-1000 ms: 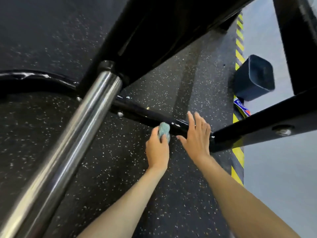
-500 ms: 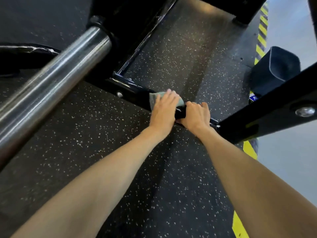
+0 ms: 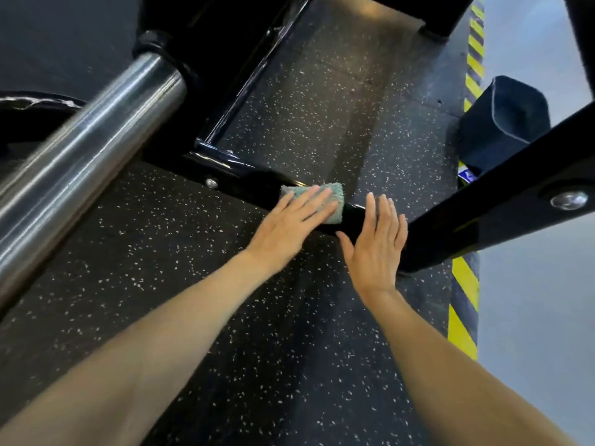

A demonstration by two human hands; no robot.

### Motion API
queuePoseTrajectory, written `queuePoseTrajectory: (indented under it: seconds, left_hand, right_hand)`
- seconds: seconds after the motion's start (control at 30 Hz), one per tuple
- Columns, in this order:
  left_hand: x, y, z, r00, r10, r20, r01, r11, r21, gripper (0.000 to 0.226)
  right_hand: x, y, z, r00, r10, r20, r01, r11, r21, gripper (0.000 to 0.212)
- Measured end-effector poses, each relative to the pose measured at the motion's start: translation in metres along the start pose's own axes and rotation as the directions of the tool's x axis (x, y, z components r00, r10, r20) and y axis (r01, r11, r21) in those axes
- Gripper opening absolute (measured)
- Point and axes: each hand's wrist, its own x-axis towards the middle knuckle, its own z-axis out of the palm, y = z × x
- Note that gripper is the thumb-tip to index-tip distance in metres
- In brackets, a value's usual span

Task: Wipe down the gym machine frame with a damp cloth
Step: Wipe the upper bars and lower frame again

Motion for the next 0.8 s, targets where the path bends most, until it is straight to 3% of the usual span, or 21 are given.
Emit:
queuePoseTrajectory:
  seconds: [0.1, 0.17, 0.3, 0.4, 0.53, 0.67, 0.8]
  left_hand:
    - [-0.020, -0.039, -0.006, 0.994, -0.077, -0.081, 0.079, 0.997, 0.018, 0.084]
    - [-0.006, -0.021, 0.002, 0.994, -0.084, -0.066, 0.083, 0.996, -0.026, 0.078]
    - [0.052, 0.033, 0.008, 0.978, 0.197, 0.063, -0.194, 0.980, -0.051, 0.072]
    - [0.036, 0.001, -0.006, 0.970, 0.235, 0.066, -0.235, 0.972, -0.016, 0.076]
    - [0.016, -0.004, 0.004, 0.993, 0.121, -0.001, -0.121, 0.993, -0.015, 0.079]
    - [0.053, 0.074, 0.030, 0.923, 0.383, 0.031, -0.381, 0.923, -0.047, 0.063]
    - [0.040, 0.037, 0.015, 0.903, 0.417, 0.102, -0.424, 0.904, 0.057, 0.060]
  right_hand:
    - [-0.006, 0.011, -0.001, 0.992, 0.083, -0.092, -0.081, 0.996, 0.023, 0.059]
    - [-0.012, 0.016, -0.003, 0.981, 0.154, -0.121, -0.157, 0.987, -0.016, 0.056]
    - [-0.023, 0.026, -0.012, 0.975, 0.140, -0.171, -0.154, 0.986, -0.066, 0.057]
    - [-0.024, 0.037, -0.018, 0.963, 0.105, -0.250, -0.123, 0.991, -0.058, 0.049]
    - [-0.036, 0.054, -0.020, 0.966, 0.181, -0.184, -0.198, 0.977, -0.075, 0.033]
    - [-0.035, 0.060, -0.027, 0.943, 0.312, -0.117, -0.318, 0.947, -0.038, 0.034]
    - [-0.029, 0.059, -0.030, 0.941, 0.325, -0.090, -0.325, 0.946, 0.020, 0.032]
